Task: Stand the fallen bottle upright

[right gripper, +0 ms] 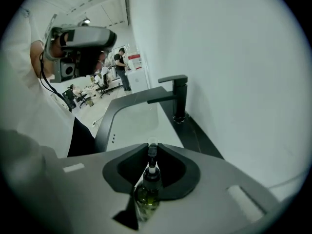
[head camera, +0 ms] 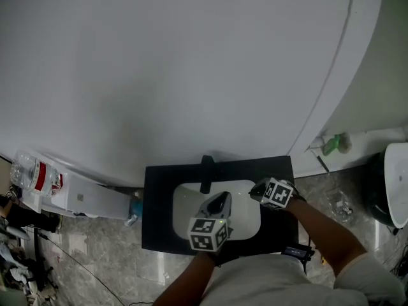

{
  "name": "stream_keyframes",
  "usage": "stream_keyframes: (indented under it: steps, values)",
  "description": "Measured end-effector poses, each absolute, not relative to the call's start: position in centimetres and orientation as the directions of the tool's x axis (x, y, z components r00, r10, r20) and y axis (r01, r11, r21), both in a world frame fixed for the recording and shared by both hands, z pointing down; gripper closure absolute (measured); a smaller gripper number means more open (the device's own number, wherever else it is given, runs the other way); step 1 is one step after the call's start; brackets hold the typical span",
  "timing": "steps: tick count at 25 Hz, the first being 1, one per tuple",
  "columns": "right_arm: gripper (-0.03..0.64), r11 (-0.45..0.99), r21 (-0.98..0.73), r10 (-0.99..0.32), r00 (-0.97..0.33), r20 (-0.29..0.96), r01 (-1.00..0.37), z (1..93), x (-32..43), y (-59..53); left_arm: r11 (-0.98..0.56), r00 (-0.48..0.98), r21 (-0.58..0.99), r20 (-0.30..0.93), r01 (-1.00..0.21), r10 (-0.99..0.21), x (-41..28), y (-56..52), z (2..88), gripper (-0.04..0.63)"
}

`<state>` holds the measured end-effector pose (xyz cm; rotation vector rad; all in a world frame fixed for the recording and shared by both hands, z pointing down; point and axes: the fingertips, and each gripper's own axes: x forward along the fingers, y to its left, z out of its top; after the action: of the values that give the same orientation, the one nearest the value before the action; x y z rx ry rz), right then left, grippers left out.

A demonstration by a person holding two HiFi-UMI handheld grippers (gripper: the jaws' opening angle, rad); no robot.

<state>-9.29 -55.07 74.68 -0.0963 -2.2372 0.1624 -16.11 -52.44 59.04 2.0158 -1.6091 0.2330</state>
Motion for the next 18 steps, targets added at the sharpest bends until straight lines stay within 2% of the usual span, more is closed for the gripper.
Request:
stream_keyframes:
  steps: [6,15,18]
  values:
    - [0.56,0.991,-0.09,-0.008,-0.701,0.713,-0.103,71.6,-4.5,-54.6,-0.196,0.311,0.288,0.438,-0.937,-0.843,-12.7,-53.2,57.9,0.586]
    - [0.551,0.968,-0.077,-0.124,-0.723,0.68,-0.238,71.1,1.2,-52.7,-0.26,0.355,0.269,0.413,-0.927,-0.839,-9.1,-53.7,56.5,0.586]
    - [0.526,0.957,-0.08,-0.157,-0.73,0.665,-0.279,68.6,1.6,-53.2,-0.264,0.356,0.268,0.402,-0.927,-0.844,-8.4,-53.6,55.8,0.586]
